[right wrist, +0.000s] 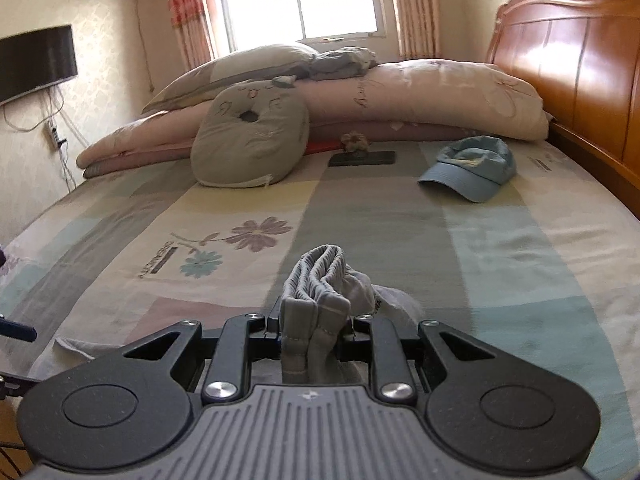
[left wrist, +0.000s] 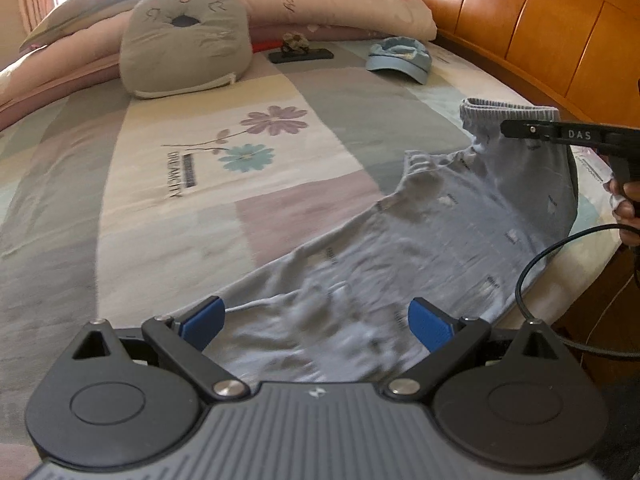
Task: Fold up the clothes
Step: 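Lift the waistband with the right tool and fold it over the pants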
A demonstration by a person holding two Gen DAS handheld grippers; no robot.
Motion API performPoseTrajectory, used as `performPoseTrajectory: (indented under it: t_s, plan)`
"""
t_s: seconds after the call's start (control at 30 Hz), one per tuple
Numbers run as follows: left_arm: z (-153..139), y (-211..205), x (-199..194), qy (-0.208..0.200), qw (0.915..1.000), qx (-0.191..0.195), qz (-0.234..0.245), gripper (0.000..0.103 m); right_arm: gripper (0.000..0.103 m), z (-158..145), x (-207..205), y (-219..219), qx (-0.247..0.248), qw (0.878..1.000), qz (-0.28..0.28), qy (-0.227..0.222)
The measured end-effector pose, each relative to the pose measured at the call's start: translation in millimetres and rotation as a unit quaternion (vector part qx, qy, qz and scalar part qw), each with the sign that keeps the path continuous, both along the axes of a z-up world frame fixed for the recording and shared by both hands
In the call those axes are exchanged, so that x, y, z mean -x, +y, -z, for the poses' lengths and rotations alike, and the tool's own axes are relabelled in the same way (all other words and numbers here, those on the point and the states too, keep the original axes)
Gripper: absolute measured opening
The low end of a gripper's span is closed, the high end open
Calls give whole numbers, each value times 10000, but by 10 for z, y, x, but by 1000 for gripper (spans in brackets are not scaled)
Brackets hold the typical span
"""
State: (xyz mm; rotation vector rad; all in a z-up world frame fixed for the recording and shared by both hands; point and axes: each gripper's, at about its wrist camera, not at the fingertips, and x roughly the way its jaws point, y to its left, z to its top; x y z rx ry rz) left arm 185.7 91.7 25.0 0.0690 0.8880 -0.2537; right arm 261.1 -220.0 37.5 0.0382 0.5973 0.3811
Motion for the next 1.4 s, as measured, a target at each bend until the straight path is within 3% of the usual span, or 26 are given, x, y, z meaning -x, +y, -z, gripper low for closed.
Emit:
performPoseTrajectory:
  t_s: [0.57, 1.4]
  plan:
    - [141, 763, 266, -74, 9992, 308, -263, 98, 24, -31, 302, 1487, 625, 9906, -1210, 123]
    - [241, 1314, 557, -106, 9912, 478, -1232, 98, 24, 100, 517, 2804, 1094, 9475, -2964, 487]
